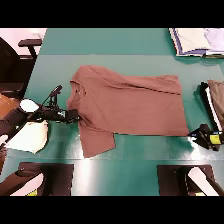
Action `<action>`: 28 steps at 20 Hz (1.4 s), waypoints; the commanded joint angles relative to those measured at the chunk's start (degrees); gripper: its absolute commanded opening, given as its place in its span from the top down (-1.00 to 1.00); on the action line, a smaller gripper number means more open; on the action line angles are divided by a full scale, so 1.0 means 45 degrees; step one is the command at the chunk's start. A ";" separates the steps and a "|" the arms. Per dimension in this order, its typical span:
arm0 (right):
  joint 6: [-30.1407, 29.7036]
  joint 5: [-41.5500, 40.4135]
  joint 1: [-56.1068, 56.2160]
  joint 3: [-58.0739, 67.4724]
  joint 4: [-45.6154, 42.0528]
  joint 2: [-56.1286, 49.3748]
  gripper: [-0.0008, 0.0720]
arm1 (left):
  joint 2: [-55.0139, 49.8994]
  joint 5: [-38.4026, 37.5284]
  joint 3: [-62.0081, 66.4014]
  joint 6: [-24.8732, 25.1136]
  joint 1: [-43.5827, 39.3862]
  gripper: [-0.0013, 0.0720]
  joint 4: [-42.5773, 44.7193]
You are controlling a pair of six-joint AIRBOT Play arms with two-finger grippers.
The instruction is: Fold the shirts.
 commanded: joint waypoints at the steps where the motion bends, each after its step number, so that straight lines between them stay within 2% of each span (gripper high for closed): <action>1: -0.0219 -0.1413 0.0102 -0.0894 0.1321 -0.0874 -0.15 | 0.0010 0.0000 0.0073 -0.0005 0.0000 0.89 -0.0024; 5: -0.0214 -0.3118 0.1608 -0.0821 0.2118 -0.1433 -0.12 | 0.0010 -0.0029 0.0073 -0.0010 0.0000 0.89 -0.0024; 7: -0.0214 -0.3803 0.2210 -0.0797 0.2108 -0.1161 0.34 | 0.0015 -0.0034 0.0078 -0.0005 0.0000 0.89 -0.0015; 9: -0.0219 -0.4138 0.2686 -0.0680 0.2055 -0.0427 0.94 | 0.0015 -0.0340 0.0170 -0.0015 0.0000 0.90 -0.0005; 11: -0.0223 -0.3915 0.3099 0.0015 0.1957 0.0573 0.93 | 0.0267 -0.0874 0.0806 -0.0019 0.0000 0.90 0.0107; 14: -0.0223 -0.3361 0.3667 0.2540 0.1972 0.2045 0.93 | 0.1705 -0.1151 0.2895 -0.0170 0.0160 0.90 0.0622; 20: -0.0214 -0.2880 0.4745 0.9729 0.1948 0.3483 0.93 | 0.3774 -0.2268 1.0938 -0.1282 0.0772 0.90 0.3259; 24: -0.0209 -0.1817 0.4469 1.3804 0.1404 0.3662 0.93 | 0.3793 -0.1724 1.6092 -0.1472 0.0767 0.90 0.3521; 28: -0.0189 0.0345 0.3351 1.7549 0.0962 0.2769 0.93 | 0.3798 -0.1049 1.8496 -0.2467 0.0772 0.90 0.4459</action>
